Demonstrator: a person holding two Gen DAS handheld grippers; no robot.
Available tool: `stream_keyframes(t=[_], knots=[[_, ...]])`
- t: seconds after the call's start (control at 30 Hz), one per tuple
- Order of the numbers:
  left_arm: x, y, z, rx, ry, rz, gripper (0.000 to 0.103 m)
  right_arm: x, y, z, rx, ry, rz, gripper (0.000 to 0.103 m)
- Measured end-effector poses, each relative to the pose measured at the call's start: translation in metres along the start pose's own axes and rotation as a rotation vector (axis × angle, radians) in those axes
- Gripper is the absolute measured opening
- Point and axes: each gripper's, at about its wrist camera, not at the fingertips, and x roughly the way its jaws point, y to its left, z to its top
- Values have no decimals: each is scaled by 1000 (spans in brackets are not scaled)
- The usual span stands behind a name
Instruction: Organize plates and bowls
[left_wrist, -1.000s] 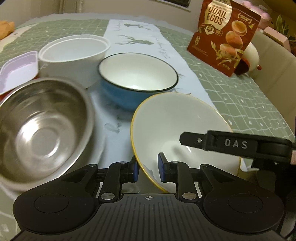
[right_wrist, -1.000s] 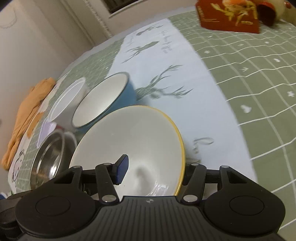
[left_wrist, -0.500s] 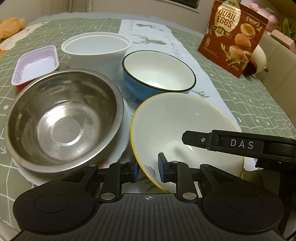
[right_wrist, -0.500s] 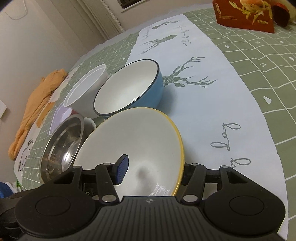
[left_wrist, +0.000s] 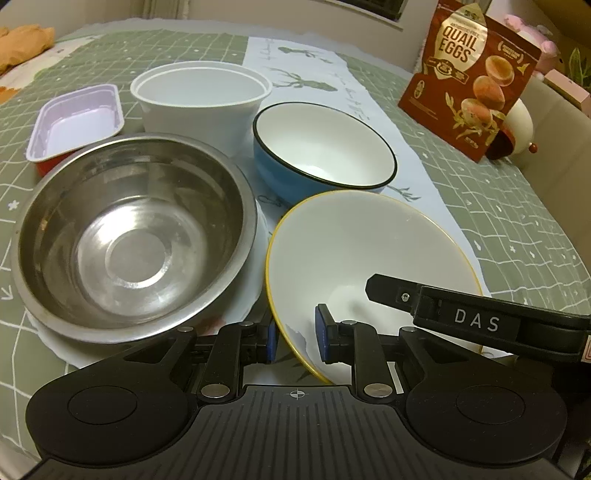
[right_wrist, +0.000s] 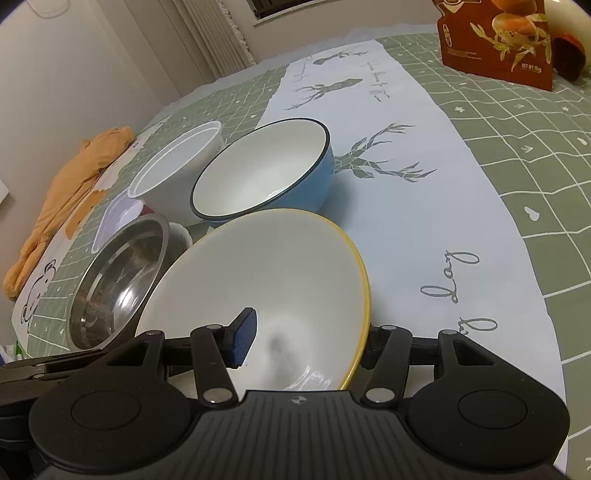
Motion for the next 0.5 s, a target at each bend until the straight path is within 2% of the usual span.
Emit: stream_keyframes(t=[0.5], knots=[[-2, 5, 2, -26, 2, -30, 23, 0, 1, -3, -17, -3, -12, 55]])
